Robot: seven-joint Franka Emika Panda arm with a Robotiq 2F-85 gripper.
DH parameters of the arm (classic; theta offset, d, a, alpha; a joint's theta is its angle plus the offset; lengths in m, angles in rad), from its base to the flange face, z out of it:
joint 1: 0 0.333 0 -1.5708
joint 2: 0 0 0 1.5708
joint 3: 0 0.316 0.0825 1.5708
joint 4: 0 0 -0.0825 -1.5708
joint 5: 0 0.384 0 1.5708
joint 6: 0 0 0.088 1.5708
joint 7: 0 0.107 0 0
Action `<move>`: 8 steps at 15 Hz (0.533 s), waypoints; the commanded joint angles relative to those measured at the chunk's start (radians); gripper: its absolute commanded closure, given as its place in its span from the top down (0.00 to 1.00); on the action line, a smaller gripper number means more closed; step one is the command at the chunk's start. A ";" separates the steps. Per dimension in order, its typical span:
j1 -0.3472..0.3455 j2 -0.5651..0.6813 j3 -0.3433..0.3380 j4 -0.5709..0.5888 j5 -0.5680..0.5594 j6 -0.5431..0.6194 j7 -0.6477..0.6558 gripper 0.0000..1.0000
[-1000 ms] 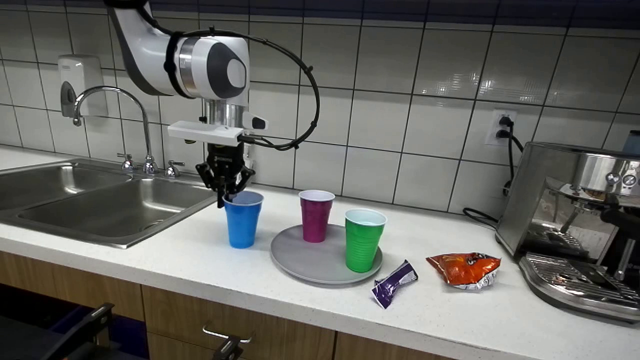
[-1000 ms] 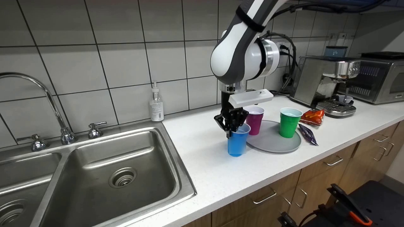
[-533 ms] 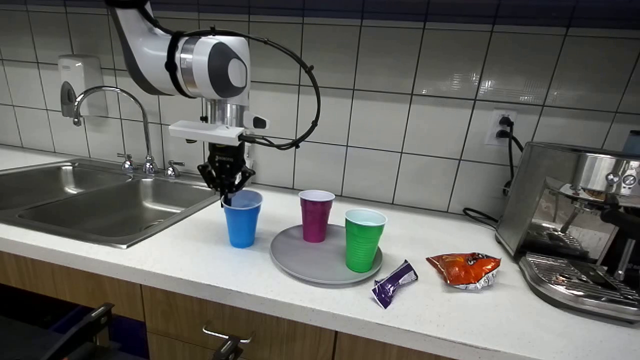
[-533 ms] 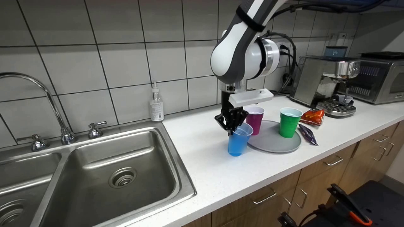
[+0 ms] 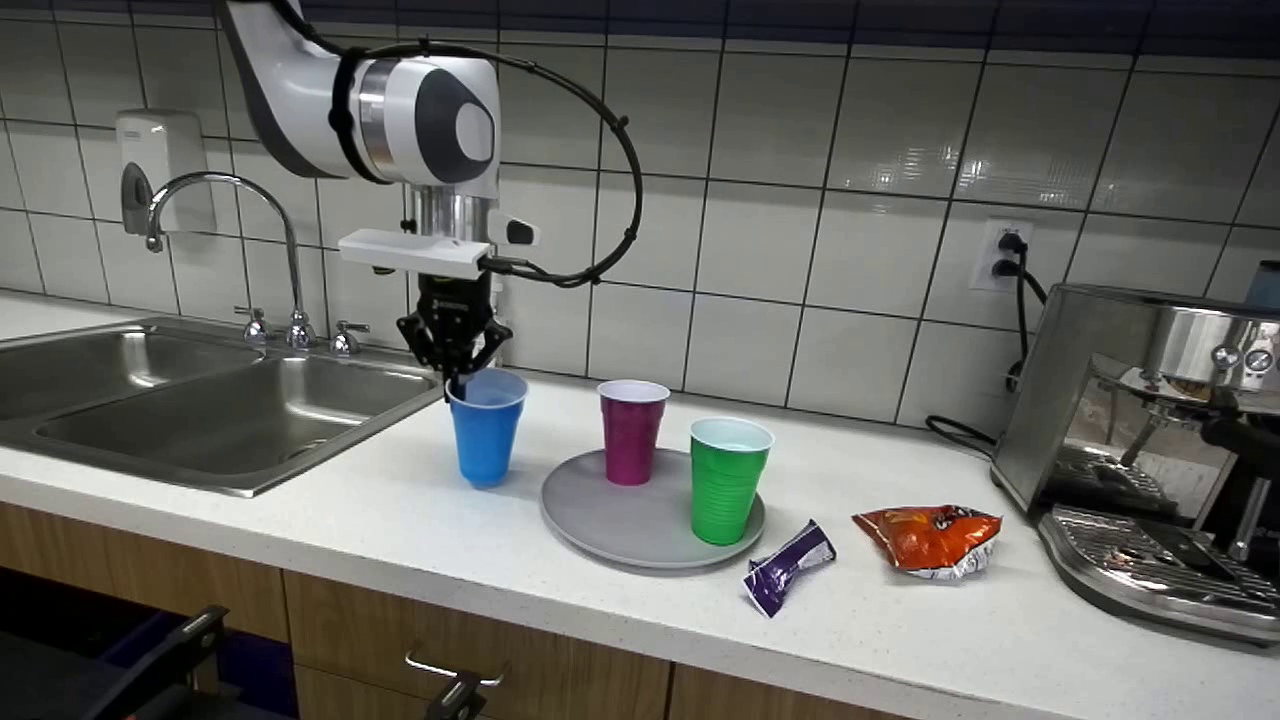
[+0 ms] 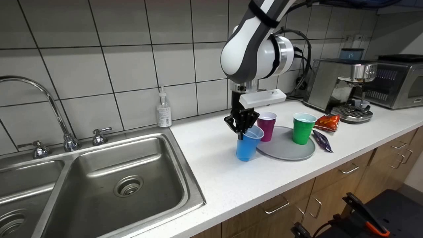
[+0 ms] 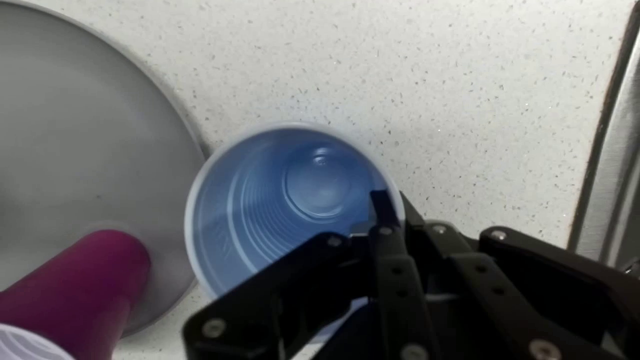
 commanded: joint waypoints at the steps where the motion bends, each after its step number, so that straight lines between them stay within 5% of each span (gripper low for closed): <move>1: -0.007 -0.068 0.000 -0.032 -0.012 -0.018 -0.005 0.01; 8: -0.024 -0.152 -0.018 -0.092 -0.028 -0.017 -0.037 0.01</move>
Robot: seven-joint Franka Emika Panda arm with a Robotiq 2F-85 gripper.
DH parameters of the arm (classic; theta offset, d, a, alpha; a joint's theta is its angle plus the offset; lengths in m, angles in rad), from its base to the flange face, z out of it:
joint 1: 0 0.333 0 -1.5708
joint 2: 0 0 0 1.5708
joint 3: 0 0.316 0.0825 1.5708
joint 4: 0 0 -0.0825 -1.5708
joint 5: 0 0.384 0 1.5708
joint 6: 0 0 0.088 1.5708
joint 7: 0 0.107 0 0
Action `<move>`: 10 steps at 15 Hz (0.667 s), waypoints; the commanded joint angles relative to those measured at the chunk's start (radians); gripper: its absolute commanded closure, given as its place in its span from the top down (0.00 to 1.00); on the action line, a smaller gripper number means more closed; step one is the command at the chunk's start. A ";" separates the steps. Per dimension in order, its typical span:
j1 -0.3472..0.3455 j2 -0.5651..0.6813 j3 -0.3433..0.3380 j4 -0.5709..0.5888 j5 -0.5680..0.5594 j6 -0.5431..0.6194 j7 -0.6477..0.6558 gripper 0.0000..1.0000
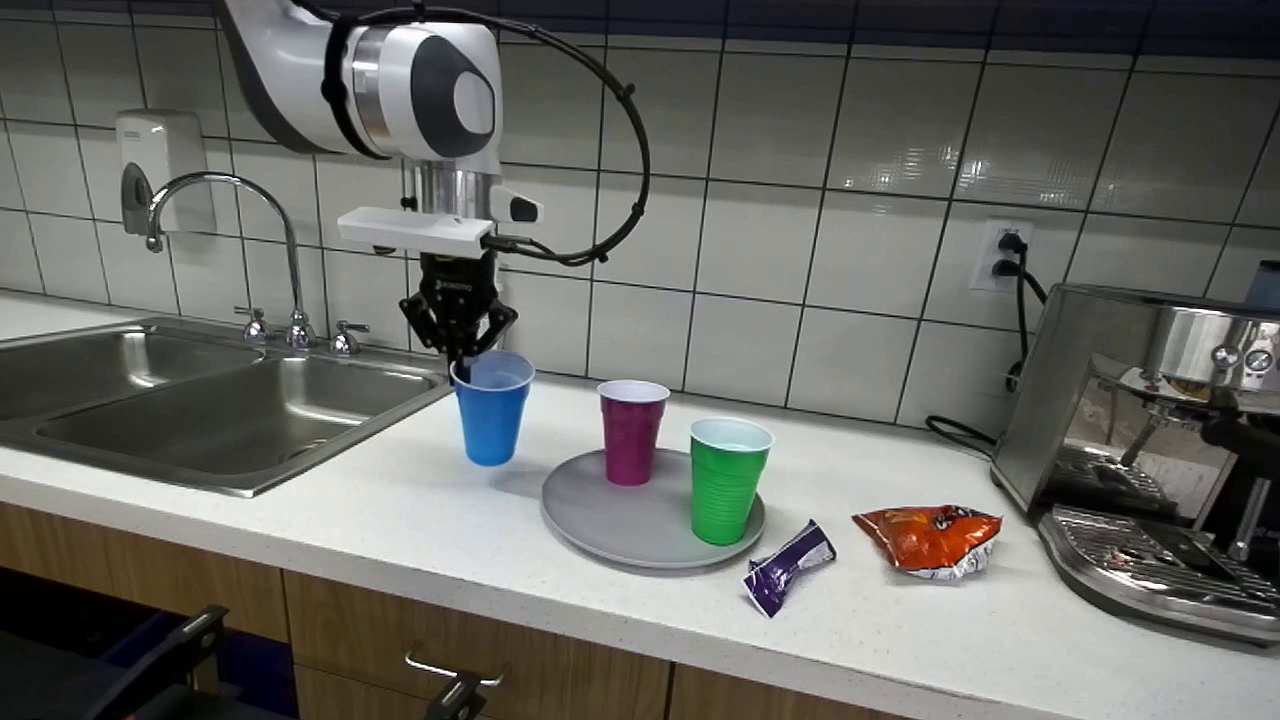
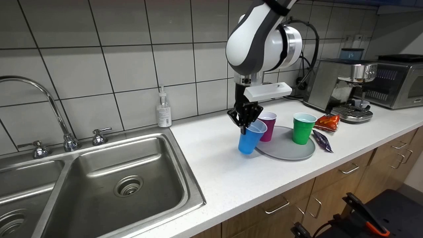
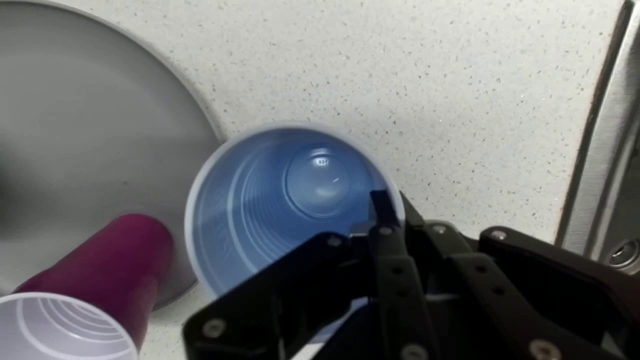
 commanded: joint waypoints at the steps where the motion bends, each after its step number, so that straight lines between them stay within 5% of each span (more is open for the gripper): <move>1: -0.023 -0.086 -0.012 -0.059 -0.031 -0.019 -0.032 0.01; 10: -0.070 -0.172 -0.057 -0.137 -0.140 -0.015 -0.092 0.01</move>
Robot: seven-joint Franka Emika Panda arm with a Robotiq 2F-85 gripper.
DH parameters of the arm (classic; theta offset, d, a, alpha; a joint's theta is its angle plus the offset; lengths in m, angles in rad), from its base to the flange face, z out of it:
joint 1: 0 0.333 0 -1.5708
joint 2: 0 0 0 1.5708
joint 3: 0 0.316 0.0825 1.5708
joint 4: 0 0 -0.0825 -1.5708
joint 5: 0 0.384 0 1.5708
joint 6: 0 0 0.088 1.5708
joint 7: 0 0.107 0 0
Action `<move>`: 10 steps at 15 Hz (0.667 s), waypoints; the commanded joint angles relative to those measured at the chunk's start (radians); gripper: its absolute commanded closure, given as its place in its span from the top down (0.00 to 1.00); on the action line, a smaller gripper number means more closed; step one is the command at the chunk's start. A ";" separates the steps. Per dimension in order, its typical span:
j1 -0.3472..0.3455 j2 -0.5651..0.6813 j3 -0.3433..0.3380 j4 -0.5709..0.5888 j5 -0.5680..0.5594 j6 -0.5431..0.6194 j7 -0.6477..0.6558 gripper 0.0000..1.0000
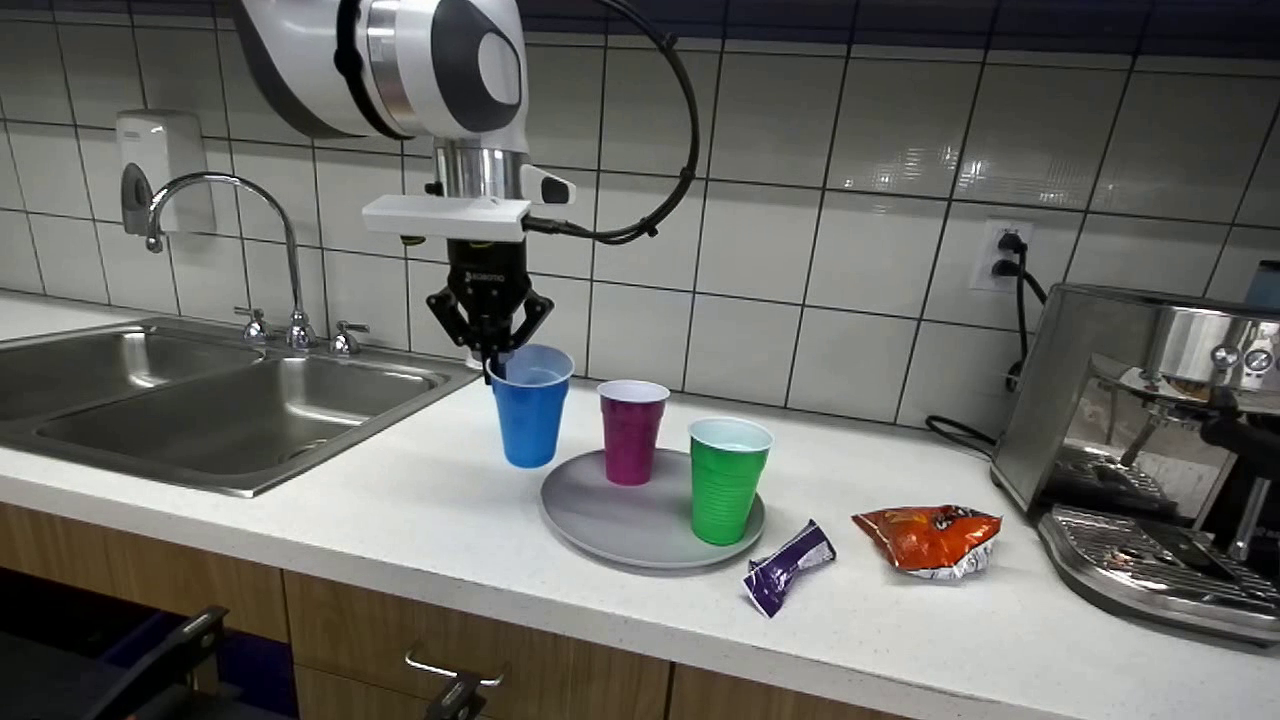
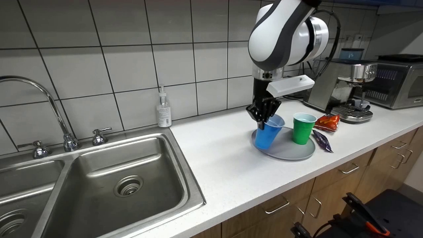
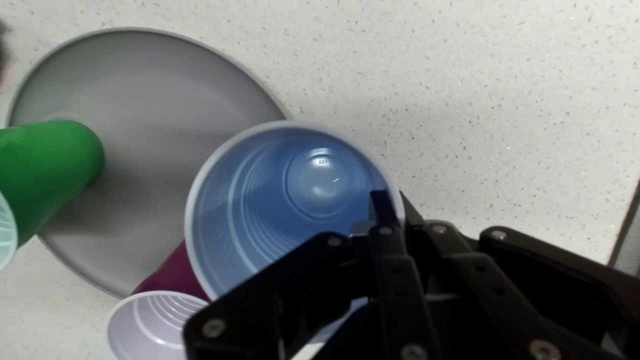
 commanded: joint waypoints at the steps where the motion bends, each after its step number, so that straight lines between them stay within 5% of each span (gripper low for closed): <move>1: -0.029 -0.063 -0.011 -0.045 -0.060 -0.013 -0.050 0.01; 10: -0.057 -0.086 -0.041 -0.082 -0.108 -0.002 -0.165 0.01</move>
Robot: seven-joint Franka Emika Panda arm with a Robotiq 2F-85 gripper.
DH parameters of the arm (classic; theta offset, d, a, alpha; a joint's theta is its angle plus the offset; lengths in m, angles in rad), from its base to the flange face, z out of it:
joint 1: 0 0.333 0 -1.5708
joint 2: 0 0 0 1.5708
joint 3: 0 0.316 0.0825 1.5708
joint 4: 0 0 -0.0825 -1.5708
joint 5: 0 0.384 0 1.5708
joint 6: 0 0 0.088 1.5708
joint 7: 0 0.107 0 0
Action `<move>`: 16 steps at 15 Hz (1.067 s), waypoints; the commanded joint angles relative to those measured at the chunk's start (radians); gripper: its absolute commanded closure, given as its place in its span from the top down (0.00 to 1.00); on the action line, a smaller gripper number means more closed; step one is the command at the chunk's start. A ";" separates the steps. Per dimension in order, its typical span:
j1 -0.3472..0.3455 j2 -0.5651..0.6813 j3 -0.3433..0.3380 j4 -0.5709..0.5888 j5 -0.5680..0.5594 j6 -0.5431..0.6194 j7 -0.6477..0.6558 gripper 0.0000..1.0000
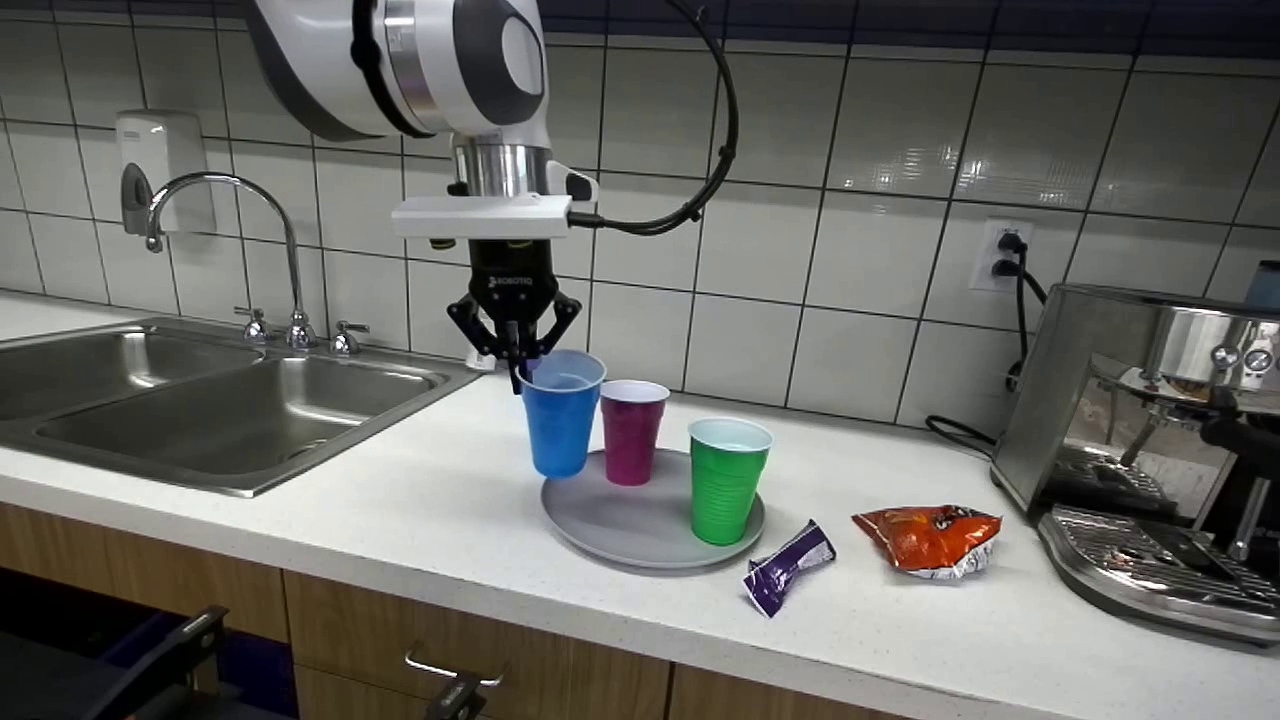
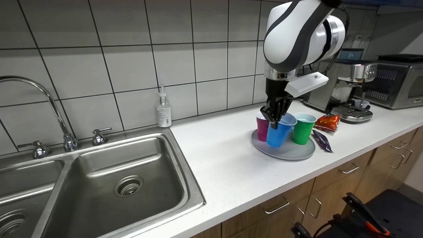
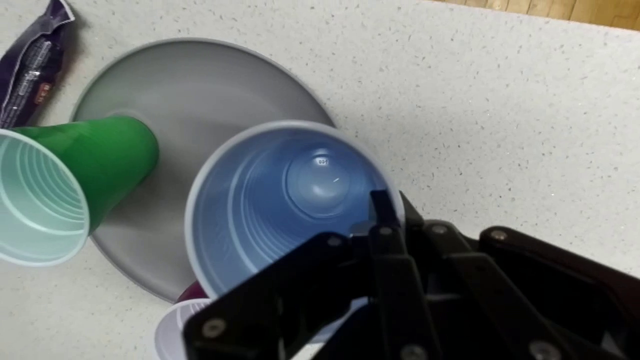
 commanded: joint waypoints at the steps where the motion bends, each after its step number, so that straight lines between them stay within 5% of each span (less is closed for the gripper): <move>1: -0.022 -0.041 -0.009 -0.034 -0.030 -0.002 -0.059 0.01; 16: -0.059 0.012 -0.037 -0.015 -0.150 0.013 -0.050 0.01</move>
